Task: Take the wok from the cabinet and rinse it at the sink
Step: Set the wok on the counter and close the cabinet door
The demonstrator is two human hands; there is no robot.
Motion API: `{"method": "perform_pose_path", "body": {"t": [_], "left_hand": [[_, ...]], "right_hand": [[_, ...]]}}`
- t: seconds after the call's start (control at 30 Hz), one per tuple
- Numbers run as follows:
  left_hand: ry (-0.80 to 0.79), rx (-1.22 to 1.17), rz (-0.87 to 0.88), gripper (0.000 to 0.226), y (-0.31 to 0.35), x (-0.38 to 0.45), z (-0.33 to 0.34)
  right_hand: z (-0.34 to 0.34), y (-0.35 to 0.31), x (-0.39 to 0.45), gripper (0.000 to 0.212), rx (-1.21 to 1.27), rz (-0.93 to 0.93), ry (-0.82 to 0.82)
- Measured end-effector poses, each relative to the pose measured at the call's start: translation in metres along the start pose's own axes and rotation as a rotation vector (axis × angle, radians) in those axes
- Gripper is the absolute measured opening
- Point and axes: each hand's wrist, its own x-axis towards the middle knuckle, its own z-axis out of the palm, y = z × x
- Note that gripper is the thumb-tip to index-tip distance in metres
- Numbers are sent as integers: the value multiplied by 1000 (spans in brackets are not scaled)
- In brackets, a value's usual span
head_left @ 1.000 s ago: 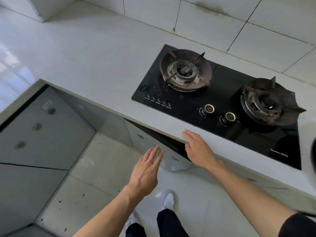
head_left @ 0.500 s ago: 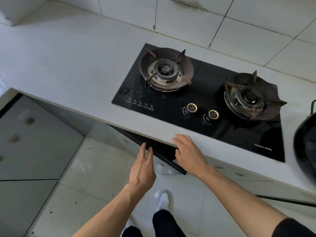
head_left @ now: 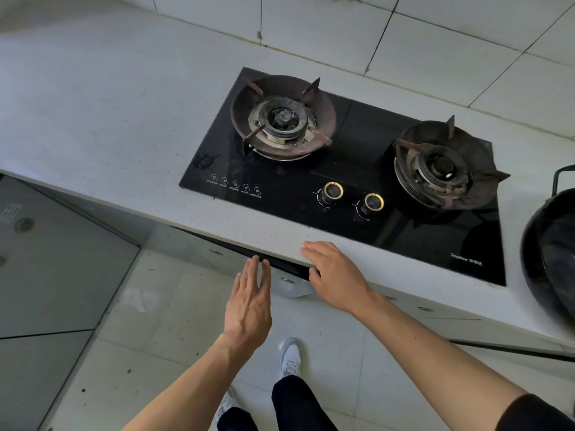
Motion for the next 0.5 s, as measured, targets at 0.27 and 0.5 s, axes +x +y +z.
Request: {"method": "perform_pose_path", "body": {"t": [0.27,0.5], "left_hand": [[-11,30,-103,96,13,10,8],[7,-99,-162,99,30,10,13]], "right_hand": [[-1,4,-1,49,25,-9,-21],[-1,4,-5,51,41,-8,-20]]}}
